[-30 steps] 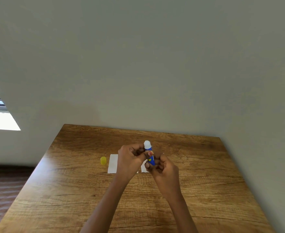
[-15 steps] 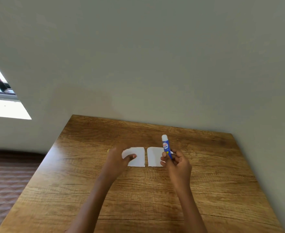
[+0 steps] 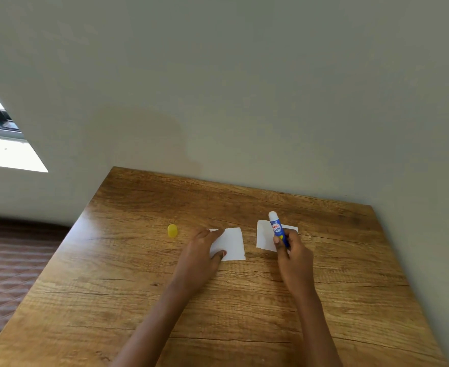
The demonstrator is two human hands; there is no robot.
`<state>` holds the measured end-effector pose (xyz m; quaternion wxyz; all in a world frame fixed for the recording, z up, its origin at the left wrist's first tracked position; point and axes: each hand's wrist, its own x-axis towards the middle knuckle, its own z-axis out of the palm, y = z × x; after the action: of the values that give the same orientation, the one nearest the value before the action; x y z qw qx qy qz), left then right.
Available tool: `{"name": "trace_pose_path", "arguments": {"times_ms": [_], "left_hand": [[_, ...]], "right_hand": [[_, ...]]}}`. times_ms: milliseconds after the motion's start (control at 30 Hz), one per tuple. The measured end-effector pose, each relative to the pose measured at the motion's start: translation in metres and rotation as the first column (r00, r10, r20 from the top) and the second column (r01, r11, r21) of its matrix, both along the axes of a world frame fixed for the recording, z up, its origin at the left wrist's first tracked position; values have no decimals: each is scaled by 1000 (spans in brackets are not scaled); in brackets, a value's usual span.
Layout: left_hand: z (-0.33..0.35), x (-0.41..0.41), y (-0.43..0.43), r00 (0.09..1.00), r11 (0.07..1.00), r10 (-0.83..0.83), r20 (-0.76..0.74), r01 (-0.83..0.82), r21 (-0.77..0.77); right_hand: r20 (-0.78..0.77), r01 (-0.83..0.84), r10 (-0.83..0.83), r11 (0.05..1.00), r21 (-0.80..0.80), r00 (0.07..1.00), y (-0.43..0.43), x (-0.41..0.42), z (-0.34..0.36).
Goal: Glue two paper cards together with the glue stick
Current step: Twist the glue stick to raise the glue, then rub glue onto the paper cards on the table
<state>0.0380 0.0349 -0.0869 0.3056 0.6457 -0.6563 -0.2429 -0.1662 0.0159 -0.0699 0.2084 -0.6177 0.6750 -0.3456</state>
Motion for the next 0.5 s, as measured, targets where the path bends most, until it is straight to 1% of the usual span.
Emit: {"name": "trace_pose_path", "arguments": {"times_ms": [100, 167, 267, 300, 367, 400, 433, 500], "left_hand": [[-4, -14, 3, 1000, 996, 22, 8, -21, -84], [-5, -16, 3, 997, 992, 55, -46, -60, -114], [0, -11, -1, 986, 986, 79, -146, -99, -136], [3, -6, -2, 986, 987, 67, -153, -88, -133], [5, 3, -7, 996, 994, -2, -93, -8, -110], [6, 9, -8, 998, 995, -42, -48, 38, -92], [5, 13, -8, 998, 995, -70, -9, 69, -70], [2, 15, -5, 996, 996, -80, 29, 81, -40]], "right_hand": [[88, 40, -37, 999, -26, 995, -1, -3, 4], [225, 69, -57, 997, -42, 973, 2, 3, 8], [514, 86, -81, 996, 14, 854, 11, 23, 11], [589, 68, -76, 997, 36, 805, 14, 31, 11], [704, 24, -69, 997, 74, 707, 20, 49, 8], [716, 7, -66, 996, 85, 695, 24, 57, 6], [681, 1, -63, 996, 91, 729, 27, 62, 2], [506, 1, -41, 997, 79, 862, 29, 63, -6]]}}
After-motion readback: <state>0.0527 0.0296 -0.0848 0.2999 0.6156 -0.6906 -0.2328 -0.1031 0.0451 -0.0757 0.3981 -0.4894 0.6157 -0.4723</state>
